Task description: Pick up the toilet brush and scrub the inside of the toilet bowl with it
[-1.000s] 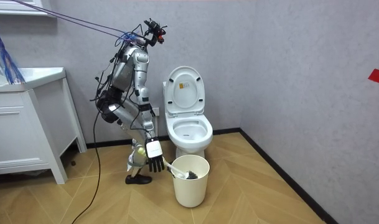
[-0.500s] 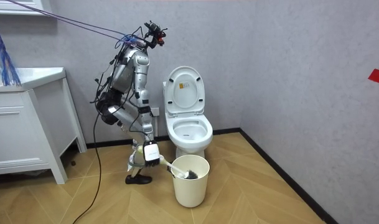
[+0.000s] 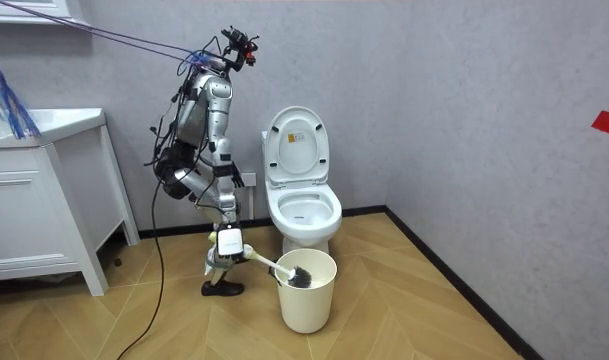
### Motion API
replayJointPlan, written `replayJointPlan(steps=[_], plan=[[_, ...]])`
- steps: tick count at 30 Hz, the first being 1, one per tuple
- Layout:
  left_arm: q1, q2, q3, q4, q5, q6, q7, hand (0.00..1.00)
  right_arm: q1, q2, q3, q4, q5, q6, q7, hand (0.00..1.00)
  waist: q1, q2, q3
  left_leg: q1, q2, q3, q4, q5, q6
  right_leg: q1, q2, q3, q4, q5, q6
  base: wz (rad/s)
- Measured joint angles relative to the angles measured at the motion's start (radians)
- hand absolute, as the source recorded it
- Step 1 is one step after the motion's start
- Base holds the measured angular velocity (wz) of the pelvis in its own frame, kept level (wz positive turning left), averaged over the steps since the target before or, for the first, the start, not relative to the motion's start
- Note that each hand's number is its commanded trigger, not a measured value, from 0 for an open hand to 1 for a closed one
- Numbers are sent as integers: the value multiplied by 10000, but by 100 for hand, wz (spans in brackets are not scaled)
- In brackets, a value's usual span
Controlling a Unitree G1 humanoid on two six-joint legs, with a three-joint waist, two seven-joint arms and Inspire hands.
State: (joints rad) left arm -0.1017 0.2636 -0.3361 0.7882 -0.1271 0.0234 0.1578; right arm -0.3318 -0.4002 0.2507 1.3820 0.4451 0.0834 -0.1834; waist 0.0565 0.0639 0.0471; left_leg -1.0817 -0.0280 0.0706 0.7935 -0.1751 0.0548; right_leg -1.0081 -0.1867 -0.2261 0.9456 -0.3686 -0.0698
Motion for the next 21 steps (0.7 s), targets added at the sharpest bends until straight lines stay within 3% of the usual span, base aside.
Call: replayJointPlan(steps=[4, 14, 21], plan=[[516, -5, 83, -39, 10, 2, -11, 0, 371, 197, -99, 144, 225, 20, 147, 100, -8, -128, -42, 1044, 3, -42, -601, 55, -3, 1069, 171, 21, -714, 143, 137, -2], [763, -89, 682, 824, 75, -36, -475, 0, 839, 393, -885, 193, 293, 52, 537, 100, -4, -274, -136, 4075, -16, -146, -2588, 350, 89, 4240, 498, -255, -3068, 672, 454, 0], [1876, -95, 1831, 1341, 104, -80, -824, 0, 1828, 847, -1775, 144, 312, 44, 544, 100, -64, -635, -318, 6529, -174, -433, -3883, 388, 73, 7016, 691, -603, -4965, 907, 688, 10]])
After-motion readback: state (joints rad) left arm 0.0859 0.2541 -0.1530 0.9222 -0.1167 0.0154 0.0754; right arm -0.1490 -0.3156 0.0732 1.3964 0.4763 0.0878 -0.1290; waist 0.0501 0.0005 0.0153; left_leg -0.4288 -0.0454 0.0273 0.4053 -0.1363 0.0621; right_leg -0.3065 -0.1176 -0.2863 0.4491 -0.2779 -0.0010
